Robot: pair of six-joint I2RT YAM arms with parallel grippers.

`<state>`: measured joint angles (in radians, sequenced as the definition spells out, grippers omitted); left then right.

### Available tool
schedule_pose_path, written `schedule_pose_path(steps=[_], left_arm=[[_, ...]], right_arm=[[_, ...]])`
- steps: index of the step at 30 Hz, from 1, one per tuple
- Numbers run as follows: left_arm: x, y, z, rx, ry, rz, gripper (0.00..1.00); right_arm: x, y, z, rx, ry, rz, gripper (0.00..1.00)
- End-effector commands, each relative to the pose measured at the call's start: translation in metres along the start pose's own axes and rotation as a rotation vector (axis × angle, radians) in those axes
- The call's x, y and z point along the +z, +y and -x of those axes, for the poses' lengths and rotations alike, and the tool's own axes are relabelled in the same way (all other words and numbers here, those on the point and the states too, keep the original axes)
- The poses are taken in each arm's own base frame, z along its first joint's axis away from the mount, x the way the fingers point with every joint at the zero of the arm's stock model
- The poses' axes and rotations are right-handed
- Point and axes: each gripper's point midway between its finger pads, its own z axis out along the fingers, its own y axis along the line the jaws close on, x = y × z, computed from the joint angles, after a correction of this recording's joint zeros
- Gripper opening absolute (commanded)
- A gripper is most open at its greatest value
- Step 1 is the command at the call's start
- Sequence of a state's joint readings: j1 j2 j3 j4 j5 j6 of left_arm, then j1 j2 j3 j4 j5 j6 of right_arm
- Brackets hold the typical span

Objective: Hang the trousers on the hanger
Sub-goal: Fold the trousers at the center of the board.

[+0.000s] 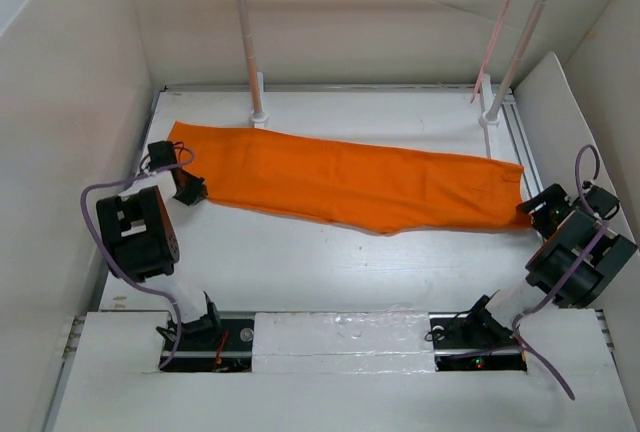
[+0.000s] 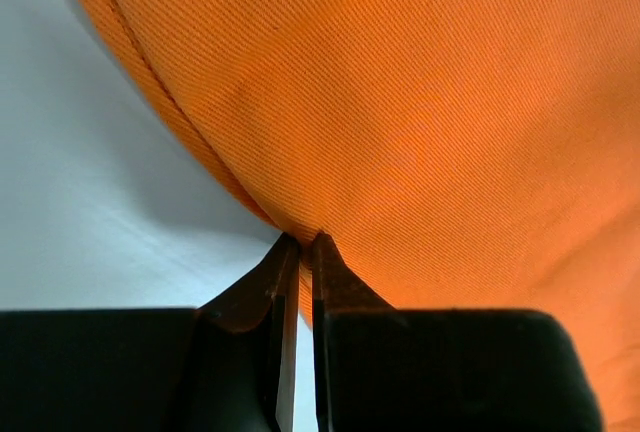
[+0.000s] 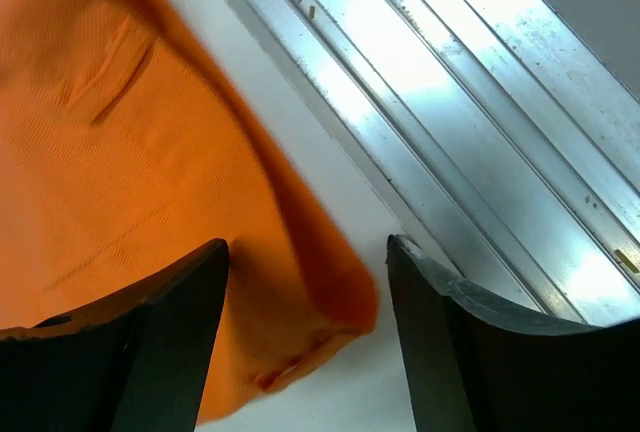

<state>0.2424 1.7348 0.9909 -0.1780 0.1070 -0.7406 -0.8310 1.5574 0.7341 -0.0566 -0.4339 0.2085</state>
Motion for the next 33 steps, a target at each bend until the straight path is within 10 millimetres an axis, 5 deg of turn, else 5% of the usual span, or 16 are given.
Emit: schedule_pose_path(steps=[1,3,7,10,12,14,15,17,18,21,25,29,32,33], left_arm=[[-0.013,0.089,-0.011,-0.028,0.012,0.233,0.00],[-0.029,0.098,-0.006,-0.037,-0.035,0.248,0.00],[-0.054,0.113,-0.011,-0.008,-0.088,0.258,0.00],[-0.071,0.098,-0.025,0.040,-0.027,0.161,0.03],[-0.084,0.087,-0.020,0.050,-0.046,0.134,0.06],[-0.103,0.066,-0.014,0.095,-0.100,0.089,0.26],[-0.113,0.046,-0.018,0.143,-0.103,0.047,0.28],[-0.121,0.030,-0.021,0.173,-0.119,0.002,0.33],[-0.126,0.014,-0.031,0.219,-0.120,-0.049,0.33],[-0.138,-0.034,-0.064,0.299,-0.095,-0.251,0.34],[-0.146,-0.067,-0.101,0.380,-0.062,-0.359,0.34],[-0.134,-0.087,-0.140,0.476,0.018,-0.364,0.34],[-0.130,-0.102,-0.176,0.549,0.057,-0.379,0.33],[-0.129,-0.106,-0.183,0.565,0.055,-0.380,0.31]], right_arm=[[0.009,-0.005,-0.010,0.029,0.032,-0.028,0.69],[0.009,-0.004,-0.012,0.035,0.043,-0.022,0.54],[-0.002,0.001,-0.012,0.011,0.034,-0.019,0.07],[-0.030,0.017,-0.008,-0.040,-0.018,0.016,0.00],[-0.041,0.022,-0.005,-0.073,-0.046,0.020,0.00],[-0.055,0.023,-0.005,-0.098,-0.054,-0.003,0.00],[-0.063,0.023,0.001,-0.134,-0.091,-0.023,0.04],[-0.066,0.024,-0.003,-0.132,-0.081,-0.022,0.29],[-0.065,0.021,-0.007,-0.132,-0.060,-0.030,0.61],[-0.044,0.027,-0.011,-0.138,-0.027,0.061,0.85],[-0.012,0.038,-0.038,-0.101,0.110,0.158,0.88],[0.005,0.049,-0.049,-0.065,0.114,0.188,0.86],[0.015,0.061,-0.054,-0.027,0.112,0.225,0.62],[0.016,0.065,-0.059,0.001,0.121,0.237,0.36]])
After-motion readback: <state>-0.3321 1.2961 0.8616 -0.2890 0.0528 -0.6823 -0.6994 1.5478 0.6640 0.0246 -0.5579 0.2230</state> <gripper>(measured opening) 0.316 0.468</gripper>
